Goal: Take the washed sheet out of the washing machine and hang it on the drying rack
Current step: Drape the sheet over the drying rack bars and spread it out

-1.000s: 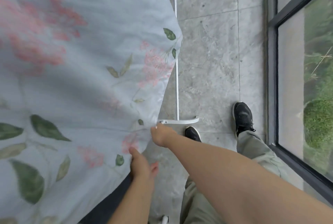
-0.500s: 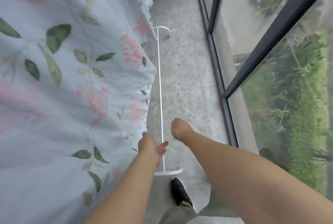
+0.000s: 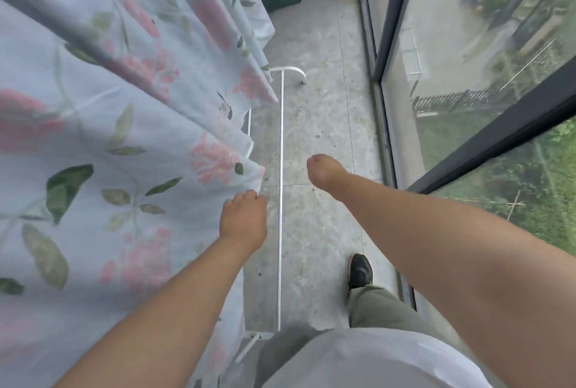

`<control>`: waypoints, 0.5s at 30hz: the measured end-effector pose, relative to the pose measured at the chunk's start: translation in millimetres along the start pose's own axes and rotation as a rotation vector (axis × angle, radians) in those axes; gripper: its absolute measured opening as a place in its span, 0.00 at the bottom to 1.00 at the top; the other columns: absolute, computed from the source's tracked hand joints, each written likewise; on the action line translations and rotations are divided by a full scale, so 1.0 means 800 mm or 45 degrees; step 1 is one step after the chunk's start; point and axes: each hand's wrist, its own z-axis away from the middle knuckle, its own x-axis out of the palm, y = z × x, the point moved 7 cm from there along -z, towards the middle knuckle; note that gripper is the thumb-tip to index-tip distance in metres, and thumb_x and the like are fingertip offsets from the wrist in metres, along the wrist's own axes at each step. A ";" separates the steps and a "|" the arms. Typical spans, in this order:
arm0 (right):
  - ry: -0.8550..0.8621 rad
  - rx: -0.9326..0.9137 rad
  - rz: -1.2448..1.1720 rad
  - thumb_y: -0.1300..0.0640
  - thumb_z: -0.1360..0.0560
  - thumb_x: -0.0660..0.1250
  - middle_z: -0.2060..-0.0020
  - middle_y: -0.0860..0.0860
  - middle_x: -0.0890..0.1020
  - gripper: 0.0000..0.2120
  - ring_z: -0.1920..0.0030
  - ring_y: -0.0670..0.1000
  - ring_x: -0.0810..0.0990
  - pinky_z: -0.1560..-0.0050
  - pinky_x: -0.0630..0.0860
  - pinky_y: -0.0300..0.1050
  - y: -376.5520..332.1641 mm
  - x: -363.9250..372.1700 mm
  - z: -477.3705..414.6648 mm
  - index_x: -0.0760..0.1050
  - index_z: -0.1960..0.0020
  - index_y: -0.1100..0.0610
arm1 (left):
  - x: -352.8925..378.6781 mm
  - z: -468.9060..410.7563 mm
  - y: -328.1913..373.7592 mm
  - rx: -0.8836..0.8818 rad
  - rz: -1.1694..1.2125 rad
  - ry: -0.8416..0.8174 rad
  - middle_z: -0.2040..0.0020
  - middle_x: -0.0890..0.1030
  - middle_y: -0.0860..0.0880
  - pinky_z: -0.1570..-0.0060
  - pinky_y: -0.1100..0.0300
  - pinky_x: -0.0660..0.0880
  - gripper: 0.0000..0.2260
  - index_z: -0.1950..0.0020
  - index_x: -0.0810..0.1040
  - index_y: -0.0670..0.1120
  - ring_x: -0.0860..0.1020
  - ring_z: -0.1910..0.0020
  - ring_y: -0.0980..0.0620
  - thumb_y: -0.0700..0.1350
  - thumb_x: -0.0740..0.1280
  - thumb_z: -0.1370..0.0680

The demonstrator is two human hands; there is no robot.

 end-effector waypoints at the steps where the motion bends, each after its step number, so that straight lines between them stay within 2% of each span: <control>1: -0.012 -0.006 0.019 0.60 0.16 0.49 0.34 0.65 0.73 0.19 0.33 0.63 0.72 0.36 0.69 0.51 -0.010 -0.008 -0.008 0.69 0.31 0.67 | -0.010 -0.013 0.000 0.086 -0.148 0.044 0.43 0.75 0.47 0.43 0.54 0.67 0.15 0.41 0.76 0.47 0.73 0.41 0.45 0.37 0.64 0.27; 4: -0.065 -0.042 0.052 0.61 0.16 0.49 0.33 0.65 0.72 0.19 0.32 0.63 0.71 0.35 0.69 0.51 -0.042 -0.020 -0.028 0.68 0.30 0.67 | -0.031 -0.048 -0.011 0.180 -0.400 0.118 0.44 0.77 0.46 0.36 0.50 0.64 0.12 0.45 0.78 0.48 0.71 0.35 0.42 0.42 0.70 0.27; 6: -0.120 -0.061 0.090 0.62 0.16 0.49 0.32 0.64 0.72 0.19 0.32 0.62 0.70 0.35 0.68 0.50 -0.063 -0.019 -0.043 0.68 0.30 0.68 | -0.034 -0.071 -0.020 0.181 -0.532 0.011 0.37 0.74 0.45 0.29 0.47 0.57 0.15 0.38 0.75 0.48 0.65 0.30 0.41 0.45 0.67 0.25; 9: -0.190 -0.056 0.152 0.64 0.16 0.50 0.32 0.64 0.72 0.19 0.32 0.62 0.71 0.35 0.67 0.50 -0.085 -0.009 -0.068 0.68 0.30 0.68 | -0.037 -0.102 -0.040 0.195 -0.665 -0.056 0.26 0.63 0.43 0.26 0.43 0.50 0.24 0.27 0.65 0.45 0.56 0.24 0.40 0.47 0.63 0.22; 11: -0.241 -0.040 0.146 0.64 0.16 0.50 0.32 0.65 0.72 0.18 0.32 0.62 0.71 0.34 0.67 0.51 -0.097 0.000 -0.087 0.68 0.30 0.68 | -0.027 -0.121 -0.063 0.218 -0.718 -0.078 0.23 0.58 0.42 0.27 0.44 0.52 0.27 0.23 0.57 0.45 0.59 0.25 0.40 0.46 0.60 0.21; 12: -0.265 -0.008 0.137 0.64 0.16 0.50 0.33 0.64 0.72 0.18 0.32 0.62 0.71 0.34 0.67 0.51 -0.102 0.003 -0.101 0.69 0.30 0.68 | -0.021 -0.132 -0.081 0.182 -0.716 -0.094 0.23 0.60 0.42 0.28 0.44 0.56 0.27 0.23 0.56 0.45 0.62 0.27 0.41 0.44 0.58 0.21; 15: -0.303 0.030 0.151 0.63 0.16 0.50 0.33 0.64 0.73 0.19 0.32 0.61 0.71 0.35 0.68 0.50 -0.115 0.001 -0.130 0.69 0.31 0.68 | -0.001 -0.164 -0.148 0.049 -0.772 -0.170 0.29 0.66 0.43 0.34 0.47 0.62 0.21 0.27 0.64 0.46 0.66 0.33 0.42 0.43 0.54 0.21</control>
